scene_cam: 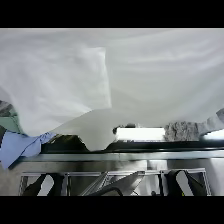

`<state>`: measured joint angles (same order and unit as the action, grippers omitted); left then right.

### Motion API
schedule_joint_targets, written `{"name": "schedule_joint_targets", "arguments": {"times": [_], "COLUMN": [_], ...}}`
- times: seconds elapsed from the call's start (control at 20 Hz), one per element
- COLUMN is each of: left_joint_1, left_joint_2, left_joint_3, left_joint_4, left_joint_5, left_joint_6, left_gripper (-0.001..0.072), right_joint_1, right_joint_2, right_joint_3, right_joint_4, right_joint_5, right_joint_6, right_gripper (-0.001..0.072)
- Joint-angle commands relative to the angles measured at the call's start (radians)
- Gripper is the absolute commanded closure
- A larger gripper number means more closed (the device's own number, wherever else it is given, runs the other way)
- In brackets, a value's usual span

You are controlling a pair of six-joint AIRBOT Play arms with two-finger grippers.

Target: Fold the shirts.

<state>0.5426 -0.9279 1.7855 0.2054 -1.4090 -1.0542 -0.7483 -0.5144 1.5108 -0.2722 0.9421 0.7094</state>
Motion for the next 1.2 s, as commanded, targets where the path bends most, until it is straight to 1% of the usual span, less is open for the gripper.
{"name": "schedule_joint_targets", "arguments": {"times": [0.0, 0.1, 0.15, 0.25, 0.35, 0.45, 0.55, 0.6, 0.75, 0.85, 0.95, 1.0, 1.1, 1.15], "left_joint_1": [-0.277, -0.423, -0.486, -0.574, -0.626, -0.637, -0.63, -0.623, -0.599, -0.589, -0.589, -0.586, -0.585, -0.578], "left_joint_2": [-0.143, -0.242, -0.304, -0.436, -0.582, -0.706, -0.791, -0.822, -0.922, -0.953, -0.962, -0.961, -0.962, -0.962], "left_joint_3": [0.027, 0.027, 0.027, 0.027, 0.027, 0.028, 0.031, 0.049, 0.182, 0.232, 0.243, 0.23, 0.19, 0.167], "left_joint_4": [0.323, 0.488, 0.561, 0.664, 0.714, 0.716, 0.716, 0.716, 0.72, 0.752, 0.859, 0.93, 1.052, 1.088], "left_joint_5": [-0.047, -0.017, 0.004, 0.028, 0.092, 0.211, 0.34, 0.357, 0.283, 0.261, 0.249, 0.236, 0.206, 0.198], "left_joint_6": [-0.057, -0.095, -0.116, -0.141, -0.164, -0.175, -0.187, -0.19, -0.206, -0.217, -0.258, -0.28, -0.316, -0.318], "left_gripper": [0.0694, 0.0694, 0.0694, 0.0694, 0.0694, 0.0694, 0.0693, 0.0694, 0.0694, 0.0694, 0.0694, 0.0694, 0.0694, 0.0694], "right_joint_1": [0.002, 0.06, 0.101, 0.185, 0.266, 0.328, 0.353, 0.352, 0.328, 0.32, 0.312, 0.307, 0.298, 0.293], "right_joint_2": [-0.12, -0.202, -0.25, -0.356, -0.499, -0.663, -0.793, -0.853, -0.993, -1.036, -1.052, -1.056, -1.061, -1.061], "right_joint_3": [-0.059, -0.159, -0.211, -0.294, -0.346, -0.349, -0.328, -0.294, -0.135, -0.068, -0.049, -0.049, -0.049, -0.049], "right_joint_4": [0.047, 0.039, 0.016, -0.04, -0.061, -0.053, -0.007, 0.02, 0.018, 0.018, 0.017, -0.008, -0.128, -0.188], "right_joint_5": [0.203, 0.222, 0.217, 0.181, 0.119, 0.033, -0.08, -0.088, -0.052, -0.043, -0.043, -0.042, -0.027, -0.015], "right_joint_6": [0.013, 0.003, -0.019, -0.046, -0.071, -0.09, -0.089, -0.087, 0.011, 0.03, 0.04, 0.049, 0.107, 0.134], "right_gripper": [0.0697, 0.0696, 0.0696, 0.0696, 0.0696, 0.0696, 0.0696, 0.0696, 0.0696, 0.0696, 0.0696, 0.0696, 0.0696, 0.0696]}}
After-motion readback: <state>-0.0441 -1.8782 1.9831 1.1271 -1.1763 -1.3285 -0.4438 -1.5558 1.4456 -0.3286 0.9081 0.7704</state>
